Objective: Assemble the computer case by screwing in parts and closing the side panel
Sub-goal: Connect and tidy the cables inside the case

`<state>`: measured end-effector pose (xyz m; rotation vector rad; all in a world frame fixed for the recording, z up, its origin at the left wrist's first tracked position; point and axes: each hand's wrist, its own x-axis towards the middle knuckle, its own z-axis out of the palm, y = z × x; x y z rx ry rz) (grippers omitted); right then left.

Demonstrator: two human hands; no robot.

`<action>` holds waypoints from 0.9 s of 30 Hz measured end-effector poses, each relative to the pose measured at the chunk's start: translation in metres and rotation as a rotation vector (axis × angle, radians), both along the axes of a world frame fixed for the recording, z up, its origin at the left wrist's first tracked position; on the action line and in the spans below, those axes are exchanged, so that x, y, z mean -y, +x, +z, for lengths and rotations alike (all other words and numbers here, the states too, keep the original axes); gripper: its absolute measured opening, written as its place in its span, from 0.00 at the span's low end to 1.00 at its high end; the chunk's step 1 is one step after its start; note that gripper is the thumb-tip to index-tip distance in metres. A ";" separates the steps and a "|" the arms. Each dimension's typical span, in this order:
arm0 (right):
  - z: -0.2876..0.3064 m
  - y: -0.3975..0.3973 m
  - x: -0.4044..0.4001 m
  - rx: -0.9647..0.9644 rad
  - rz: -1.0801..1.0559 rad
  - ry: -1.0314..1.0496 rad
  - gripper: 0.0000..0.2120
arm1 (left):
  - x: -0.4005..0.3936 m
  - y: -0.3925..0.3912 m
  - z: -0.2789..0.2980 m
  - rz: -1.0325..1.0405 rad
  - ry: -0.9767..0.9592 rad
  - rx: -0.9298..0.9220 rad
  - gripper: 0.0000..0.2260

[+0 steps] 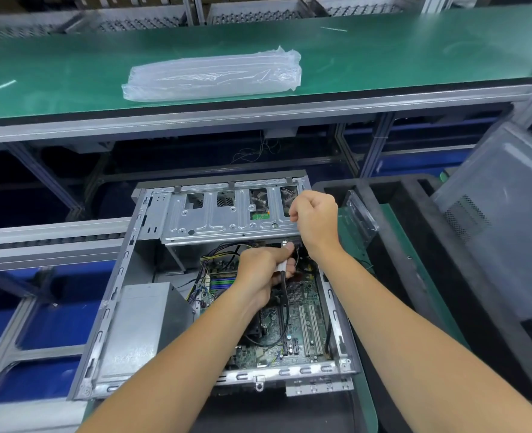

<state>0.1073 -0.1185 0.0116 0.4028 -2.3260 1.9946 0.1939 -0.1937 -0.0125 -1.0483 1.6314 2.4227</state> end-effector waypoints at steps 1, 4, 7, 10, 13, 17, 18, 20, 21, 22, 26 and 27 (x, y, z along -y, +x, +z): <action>0.000 0.000 0.000 0.006 0.001 -0.006 0.13 | -0.001 0.000 -0.001 -0.001 0.001 0.002 0.06; 0.000 0.002 0.001 0.020 0.004 -0.020 0.12 | -0.002 0.000 -0.002 0.010 -0.011 0.015 0.06; 0.001 0.002 0.001 0.017 0.000 -0.011 0.12 | -0.004 -0.001 -0.005 0.039 -0.034 -0.009 0.07; 0.000 0.001 0.000 0.017 -0.009 0.003 0.12 | -0.006 -0.001 -0.008 0.061 -0.036 -0.038 0.07; 0.001 0.002 0.001 0.010 -0.010 0.016 0.12 | -0.004 -0.002 -0.008 0.071 -0.028 -0.056 0.07; 0.004 0.003 0.001 0.000 -0.015 0.033 0.12 | -0.006 -0.003 -0.009 0.093 -0.037 -0.059 0.08; 0.005 0.004 0.001 0.000 -0.017 0.035 0.12 | -0.007 -0.004 -0.008 0.100 -0.040 -0.060 0.08; 0.006 0.004 0.001 -0.001 -0.015 0.046 0.12 | -0.009 -0.003 -0.008 0.102 -0.047 -0.054 0.08; 0.006 0.004 0.001 -0.002 -0.013 0.050 0.12 | -0.008 -0.003 -0.007 0.090 -0.058 -0.049 0.07; 0.006 0.004 0.002 -0.002 -0.011 0.056 0.12 | -0.008 -0.003 -0.006 0.066 -0.079 -0.046 0.07; 0.008 0.006 0.001 0.001 -0.016 0.078 0.12 | 0.000 0.000 -0.002 -0.082 -0.350 -0.047 0.09; 0.008 0.006 0.001 0.004 -0.016 0.077 0.12 | 0.001 0.001 -0.002 -0.110 -0.439 -0.047 0.09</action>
